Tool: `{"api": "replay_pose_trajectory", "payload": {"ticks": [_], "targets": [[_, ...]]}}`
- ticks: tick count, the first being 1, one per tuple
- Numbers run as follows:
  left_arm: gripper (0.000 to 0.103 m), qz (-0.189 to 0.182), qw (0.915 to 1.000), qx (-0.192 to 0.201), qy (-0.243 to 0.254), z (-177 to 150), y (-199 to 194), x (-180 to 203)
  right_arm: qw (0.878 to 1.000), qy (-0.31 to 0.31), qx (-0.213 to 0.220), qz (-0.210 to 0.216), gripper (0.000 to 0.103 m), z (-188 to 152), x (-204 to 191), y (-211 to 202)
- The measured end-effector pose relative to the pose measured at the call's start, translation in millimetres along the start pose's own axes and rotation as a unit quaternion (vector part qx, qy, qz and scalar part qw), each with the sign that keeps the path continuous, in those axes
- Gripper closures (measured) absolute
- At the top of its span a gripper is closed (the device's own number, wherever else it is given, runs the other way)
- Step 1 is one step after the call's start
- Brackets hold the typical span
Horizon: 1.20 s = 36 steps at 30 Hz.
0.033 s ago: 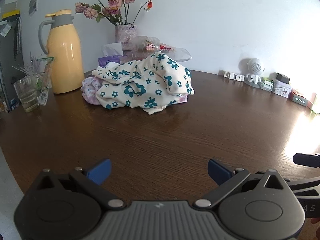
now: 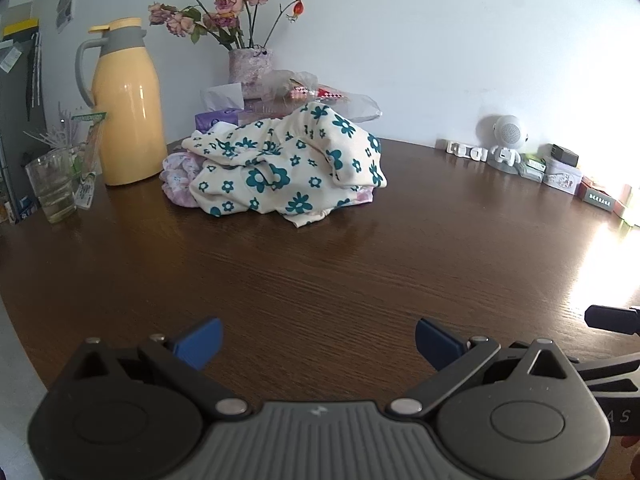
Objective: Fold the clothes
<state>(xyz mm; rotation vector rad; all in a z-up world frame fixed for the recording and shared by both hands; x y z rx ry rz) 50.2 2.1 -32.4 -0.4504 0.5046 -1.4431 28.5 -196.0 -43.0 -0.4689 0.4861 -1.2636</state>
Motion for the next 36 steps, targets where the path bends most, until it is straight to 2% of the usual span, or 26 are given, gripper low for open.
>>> {"api": "replay_pose_trajectory", "payload": {"ticks": [4, 9, 14, 36], "targets": [[0.001, 0.002, 1.0, 0.004, -0.003, 4.7, -2.4, -5.9, 1.0, 0.001, 0.011, -0.004, 0.0, 1.0, 3.8, -2.8], [0.001, 0.013, 0.9999, 0.008, -0.002, -12.5, -0.4, 7.7, 1.0, 0.005, 0.01, -0.002, 0.0, 0.3, 1.3, -1.1], [0.0, -0.003, 1.0, -0.005, -0.003, -11.3, 1.6, 3.0, 1.0, 0.006, 0.007, -0.001, 0.0, 0.2, 0.5, -2.4], [0.0, -0.006, 0.9998, -0.016, -0.005, -14.0, 1.4, 4.9, 1.0, 0.006, 0.001, 0.006, 0.0, -2.6, 3.1, -1.6]]}}
Point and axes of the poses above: each gripper's, at about its wrist camera, not at the fingertips, and y roughly the way its jaws point, x to its right, z to its top, the point moved 6 cm from there along y, roughly the way its jaws point, and after that the axes turned 5 degrees about z, right-handed, at the moved point
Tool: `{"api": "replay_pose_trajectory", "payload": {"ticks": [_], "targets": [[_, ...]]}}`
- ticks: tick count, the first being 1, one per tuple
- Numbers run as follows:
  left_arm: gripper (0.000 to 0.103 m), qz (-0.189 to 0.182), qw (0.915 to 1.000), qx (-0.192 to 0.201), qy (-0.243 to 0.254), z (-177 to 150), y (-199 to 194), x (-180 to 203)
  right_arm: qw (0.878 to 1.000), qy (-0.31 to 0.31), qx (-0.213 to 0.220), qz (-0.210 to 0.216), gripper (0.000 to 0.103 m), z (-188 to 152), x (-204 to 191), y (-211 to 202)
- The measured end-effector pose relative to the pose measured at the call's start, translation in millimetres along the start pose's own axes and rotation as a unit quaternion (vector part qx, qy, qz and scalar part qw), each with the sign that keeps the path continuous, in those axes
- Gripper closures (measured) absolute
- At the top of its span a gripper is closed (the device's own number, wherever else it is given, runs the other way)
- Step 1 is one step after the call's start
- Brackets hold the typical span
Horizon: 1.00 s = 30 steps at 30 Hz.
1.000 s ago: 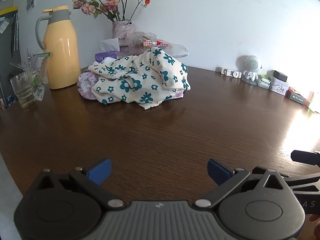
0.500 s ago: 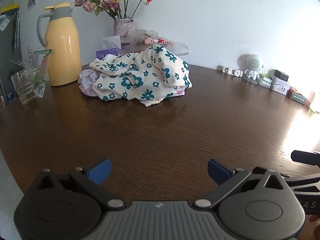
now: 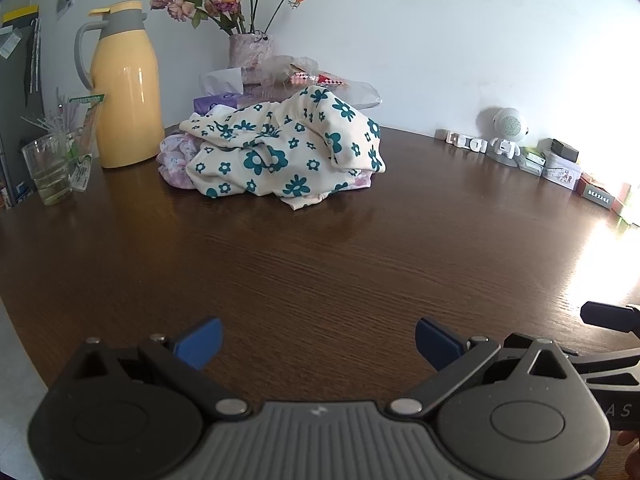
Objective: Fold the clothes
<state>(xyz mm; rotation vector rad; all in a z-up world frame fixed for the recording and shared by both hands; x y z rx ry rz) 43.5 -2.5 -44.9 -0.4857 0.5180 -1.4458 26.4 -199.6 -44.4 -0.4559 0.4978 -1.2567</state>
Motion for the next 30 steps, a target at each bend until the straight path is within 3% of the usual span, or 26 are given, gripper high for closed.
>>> {"api": "replay_pose_trajectory", "payload": {"ticks": [30], "targets": [[0.0, -0.003, 1.0, 0.002, 0.002, 2.3, 1.0, -1.5, 1.0, -0.003, 0.001, 0.007, 0.0, 1.9, -1.3, -2.0]]}}
Point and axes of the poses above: each gripper's, at about its wrist camera, not at the fingertips, and y roughly the way its jaws point, x to its right, z to its top, the point moved 6 cm from there along y, roughly the way its jaws point, and after that the axes turned 5 degrees about z, right-handed, at the moved point
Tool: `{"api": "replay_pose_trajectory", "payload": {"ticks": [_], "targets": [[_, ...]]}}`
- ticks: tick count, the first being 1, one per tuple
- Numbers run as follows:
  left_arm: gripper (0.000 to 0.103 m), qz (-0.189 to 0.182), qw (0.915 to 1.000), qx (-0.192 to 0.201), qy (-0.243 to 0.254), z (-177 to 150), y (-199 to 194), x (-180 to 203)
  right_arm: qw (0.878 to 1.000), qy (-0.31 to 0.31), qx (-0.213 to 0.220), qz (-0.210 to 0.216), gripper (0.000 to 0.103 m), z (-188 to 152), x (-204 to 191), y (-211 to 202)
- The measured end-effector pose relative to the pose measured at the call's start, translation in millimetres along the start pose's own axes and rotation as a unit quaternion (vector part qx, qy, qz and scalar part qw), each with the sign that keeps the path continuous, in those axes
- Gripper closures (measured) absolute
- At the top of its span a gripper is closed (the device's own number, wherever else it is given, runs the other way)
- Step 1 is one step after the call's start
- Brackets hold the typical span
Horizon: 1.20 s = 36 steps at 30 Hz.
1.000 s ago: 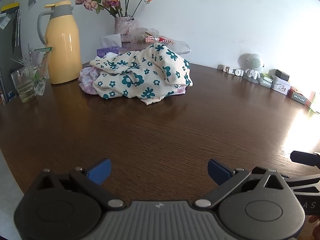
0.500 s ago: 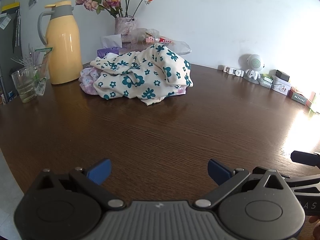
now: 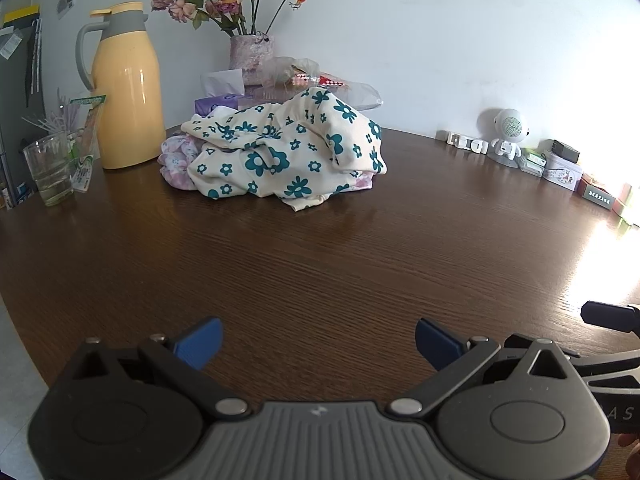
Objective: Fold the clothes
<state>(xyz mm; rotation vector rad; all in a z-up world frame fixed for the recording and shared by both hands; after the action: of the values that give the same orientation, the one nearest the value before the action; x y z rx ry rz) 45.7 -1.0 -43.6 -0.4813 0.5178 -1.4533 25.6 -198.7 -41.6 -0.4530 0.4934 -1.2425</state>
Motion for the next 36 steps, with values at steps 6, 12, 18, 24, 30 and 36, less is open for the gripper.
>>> {"api": "replay_pose_trajectory", "payload": {"ticks": [6, 12, 18, 24, 30, 36], "targets": [[0.0, -0.001, 1.0, 0.0, 0.001, -0.1, 0.5, -0.3, 1.0, 0.0, -0.001, 0.001, 0.0, -0.9, -0.3, 0.8], [0.0, -0.004, 1.0, -0.003, 0.002, 0.4, 2.8, -0.8, 1.0, 0.0, -0.005, 0.002, 0.0, -1.3, 0.0, 2.2], [0.0, -0.007, 0.9999, 0.009, 0.006, 13.4, 7.1, -4.8, 1.0, 0.0, -0.004, 0.008, 0.0, 6.3, -0.6, 6.5], [0.0, -0.006, 0.9997, 0.024, 0.004, 41.8, 23.2, -16.7, 1.0, 0.009, 0.006, 0.02, 0.0, 32.2, 5.2, 18.3], [0.0, 0.004, 0.9988, 0.05, 0.006, 84.7, 47.8, -33.9, 0.999, -0.025, 0.03, 0.034, 0.0, 75.9, -1.1, 40.4], [0.0, 0.035, 0.998, 0.052, 0.003, 129.7, 92.3, -58.0, 0.997, -0.045, 0.018, 0.059, 0.0, 122.8, -13.6, 87.3]]}}
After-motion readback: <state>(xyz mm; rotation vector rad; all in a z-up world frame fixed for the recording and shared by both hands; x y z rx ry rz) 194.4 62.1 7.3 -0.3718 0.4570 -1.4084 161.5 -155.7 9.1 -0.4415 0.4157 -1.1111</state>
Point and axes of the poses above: each gripper's, at about its wrist camera, not at the fingertips, and y roughly the way its jaws point, x to its right, z to its top, the point moved 6 cm from there along y, roughly the way its jaws point, and after that the axes turned 5 degrees about z, right-handed, at the moved point
